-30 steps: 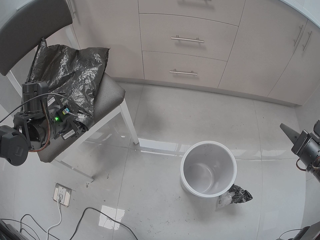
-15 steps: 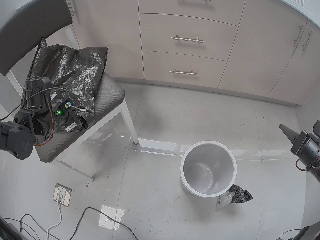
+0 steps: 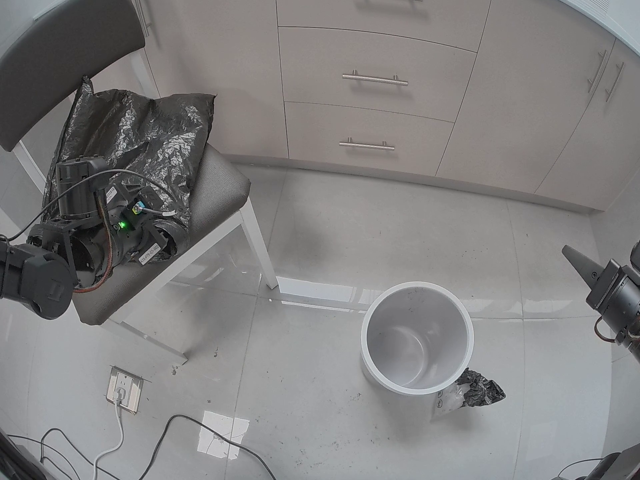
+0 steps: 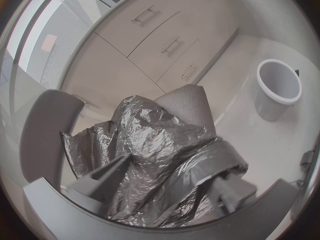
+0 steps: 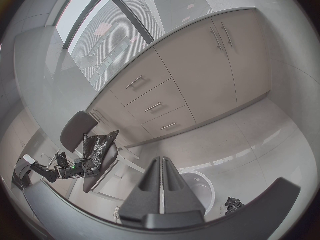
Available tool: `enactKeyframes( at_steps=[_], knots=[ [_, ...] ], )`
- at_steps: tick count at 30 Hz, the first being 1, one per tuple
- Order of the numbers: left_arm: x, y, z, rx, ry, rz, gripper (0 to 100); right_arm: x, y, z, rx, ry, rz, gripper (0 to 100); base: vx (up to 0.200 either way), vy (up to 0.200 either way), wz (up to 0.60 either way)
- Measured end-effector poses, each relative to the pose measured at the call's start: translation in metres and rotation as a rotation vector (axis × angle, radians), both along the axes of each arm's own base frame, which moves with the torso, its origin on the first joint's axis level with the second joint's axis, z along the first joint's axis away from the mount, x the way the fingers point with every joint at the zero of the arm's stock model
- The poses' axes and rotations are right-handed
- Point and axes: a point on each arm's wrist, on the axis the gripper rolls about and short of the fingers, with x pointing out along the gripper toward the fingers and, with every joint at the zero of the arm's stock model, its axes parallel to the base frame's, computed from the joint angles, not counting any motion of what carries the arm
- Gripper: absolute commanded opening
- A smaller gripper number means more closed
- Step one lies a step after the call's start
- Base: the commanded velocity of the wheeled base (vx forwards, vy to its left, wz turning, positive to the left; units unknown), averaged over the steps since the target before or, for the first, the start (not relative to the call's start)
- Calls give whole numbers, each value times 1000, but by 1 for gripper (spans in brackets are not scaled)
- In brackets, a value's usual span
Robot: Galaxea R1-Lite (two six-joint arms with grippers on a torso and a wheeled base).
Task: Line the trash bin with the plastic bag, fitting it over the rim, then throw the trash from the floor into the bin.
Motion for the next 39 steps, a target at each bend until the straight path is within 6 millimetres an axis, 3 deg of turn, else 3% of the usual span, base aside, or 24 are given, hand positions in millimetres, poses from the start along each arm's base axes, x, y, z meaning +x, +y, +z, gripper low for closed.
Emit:
enactKeyframes(
  at_steps=[9,15,22,31,37,38,39],
  knots=[
    [-3,-7,-1,-210,19,-21,0,1,0,-4,-6,21,-3,0,0,0,0],
    [-7,-26,4,-539,34,-8,0,3,0,-6,-7,29,-5,0,0,0,0],
    [-8,-56,26,-999,54,36,0,5,0,-11,-15,56,-5,0,0,0,0],
    [-19,-92,74,-1401,237,190,0,12,4,-23,-37,114,6,0,0,0,0],
    [-53,-136,122,-1501,285,126,0,16,15,-31,-109,146,53,0,0,0,0],
    [-62,-146,128,-1508,281,107,0,18,18,-32,-132,145,64,100,0,0,0],
    [-70,-154,133,-1509,270,98,0,19,22,-32,-154,147,75,100,0,0,0]
  ],
)
